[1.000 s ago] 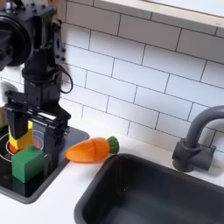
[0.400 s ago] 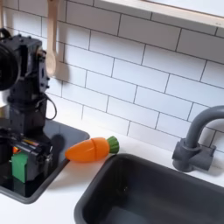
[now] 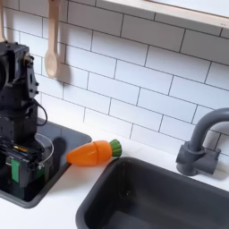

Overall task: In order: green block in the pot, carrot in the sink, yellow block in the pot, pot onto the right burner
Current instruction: 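Put the green block in the pot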

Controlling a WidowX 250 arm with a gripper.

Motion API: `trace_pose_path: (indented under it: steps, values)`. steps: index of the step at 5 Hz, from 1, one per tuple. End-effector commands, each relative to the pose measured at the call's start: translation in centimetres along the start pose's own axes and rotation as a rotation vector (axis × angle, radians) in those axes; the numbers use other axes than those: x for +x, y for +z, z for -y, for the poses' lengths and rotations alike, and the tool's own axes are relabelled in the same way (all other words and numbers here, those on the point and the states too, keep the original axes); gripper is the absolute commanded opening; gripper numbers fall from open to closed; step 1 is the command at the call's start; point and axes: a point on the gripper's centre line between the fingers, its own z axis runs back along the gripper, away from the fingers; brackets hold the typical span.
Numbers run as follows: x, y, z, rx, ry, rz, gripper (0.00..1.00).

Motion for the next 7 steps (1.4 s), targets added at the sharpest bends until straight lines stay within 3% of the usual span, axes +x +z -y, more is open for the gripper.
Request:
trace_pose_path:
  steps: [1, 2, 3, 4, 5, 6, 7]
  values:
    - [1.1, -0.5, 0.8, -0.026, -0.098, 0.083, 1.00]
    - [1.6, -1.0, 1.2, -0.069, -0.156, 0.116, 1.00]
    - [2.0, -0.6, 1.4, -0.067, -0.166, 0.175, 1.00]
    - [2.3, -0.3, 1.5, -0.045, -0.143, 0.202, 1.00]
    - [2.8, -0.8, 1.3, 0.024, -0.118, 0.192, 1.00]
    - [3.0, -1.1, 0.9, 0.061, -0.094, 0.189, 1.00]
    - [3.2, -1.3, 1.6, 0.080, -0.115, 0.187, 1.00]
